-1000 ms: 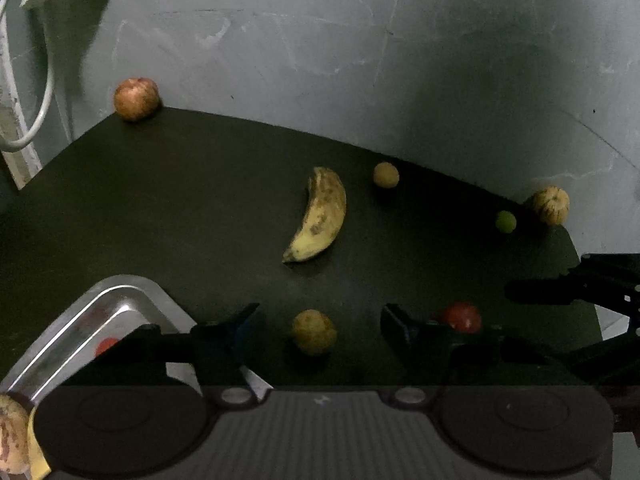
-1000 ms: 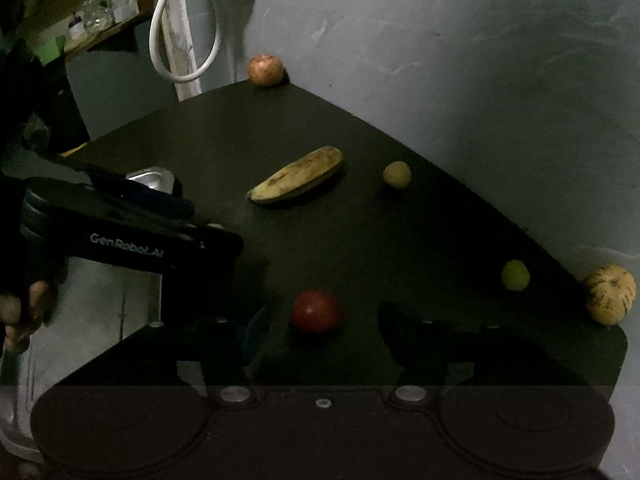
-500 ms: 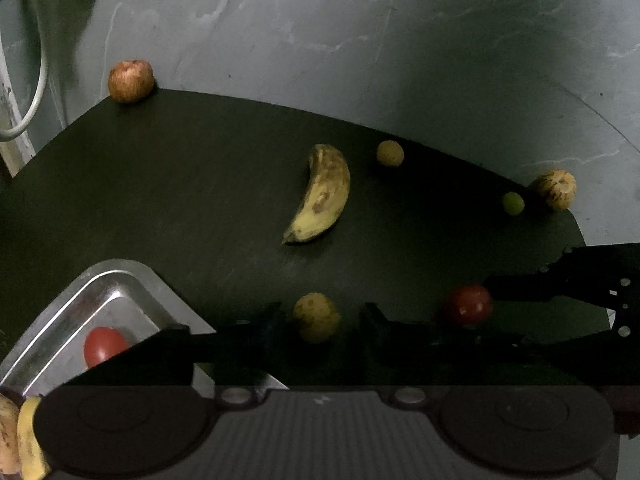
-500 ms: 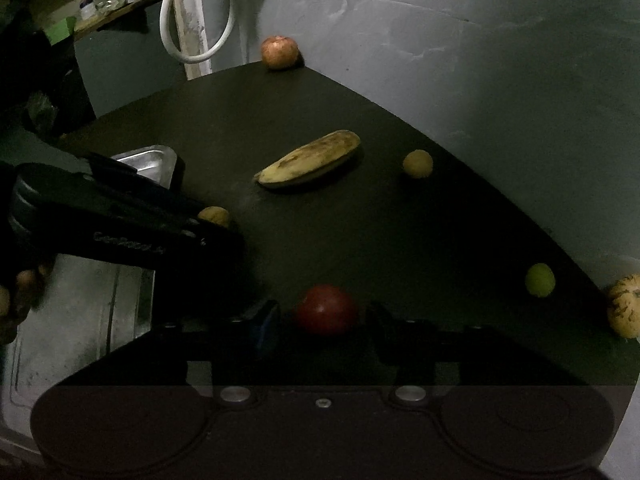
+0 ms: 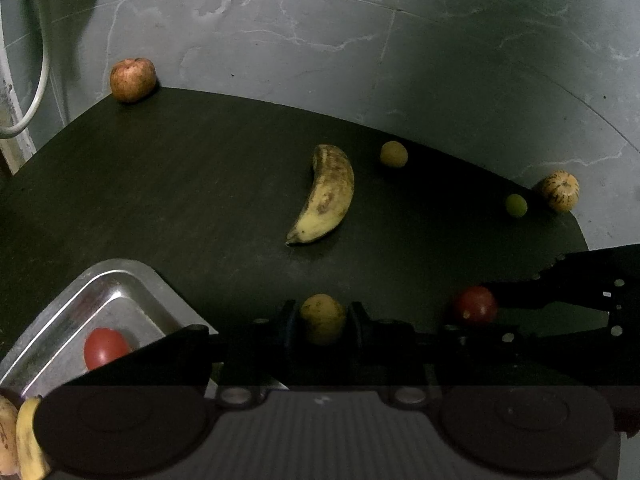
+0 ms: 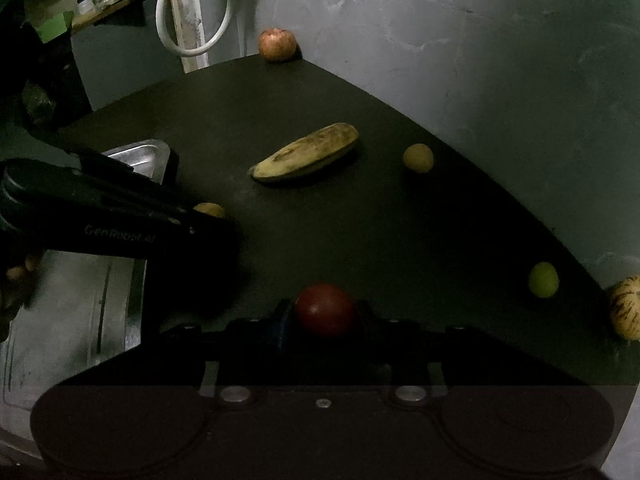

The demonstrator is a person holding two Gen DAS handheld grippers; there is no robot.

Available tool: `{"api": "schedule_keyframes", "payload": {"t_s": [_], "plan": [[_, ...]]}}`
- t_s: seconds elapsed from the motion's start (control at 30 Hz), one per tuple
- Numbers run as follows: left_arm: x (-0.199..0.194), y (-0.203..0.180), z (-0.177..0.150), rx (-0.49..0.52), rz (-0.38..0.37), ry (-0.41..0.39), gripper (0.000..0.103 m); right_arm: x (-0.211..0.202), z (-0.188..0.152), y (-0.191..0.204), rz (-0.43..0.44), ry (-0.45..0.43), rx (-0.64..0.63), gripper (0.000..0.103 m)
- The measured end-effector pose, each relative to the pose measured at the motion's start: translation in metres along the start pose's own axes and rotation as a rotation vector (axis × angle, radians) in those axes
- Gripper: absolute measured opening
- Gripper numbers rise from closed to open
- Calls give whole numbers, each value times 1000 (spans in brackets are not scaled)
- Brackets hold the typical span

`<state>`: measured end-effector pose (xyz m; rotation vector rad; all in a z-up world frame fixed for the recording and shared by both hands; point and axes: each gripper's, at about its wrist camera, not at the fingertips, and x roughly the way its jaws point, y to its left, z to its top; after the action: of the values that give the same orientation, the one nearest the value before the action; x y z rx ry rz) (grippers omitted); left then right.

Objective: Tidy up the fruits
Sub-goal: 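Reach the left tool to the brown potato while the right tool reaches a red tomato, then grasp the brown potato with the left tool while the right tool grasps the red tomato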

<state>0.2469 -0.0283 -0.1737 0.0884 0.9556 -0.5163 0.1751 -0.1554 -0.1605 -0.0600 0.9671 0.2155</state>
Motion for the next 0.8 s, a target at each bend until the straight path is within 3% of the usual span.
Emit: {"api": "schedule_keyframes", "payload": {"t_s": [0.27, 0.8], "plan": [[-13, 1, 3, -20, 9, -26, 28, -14, 3, -2, 3, -26, 34, 34], [-79, -14, -8, -75, 58, -123, 28, -79, 8, 0, 32, -134, 59, 34]]}}
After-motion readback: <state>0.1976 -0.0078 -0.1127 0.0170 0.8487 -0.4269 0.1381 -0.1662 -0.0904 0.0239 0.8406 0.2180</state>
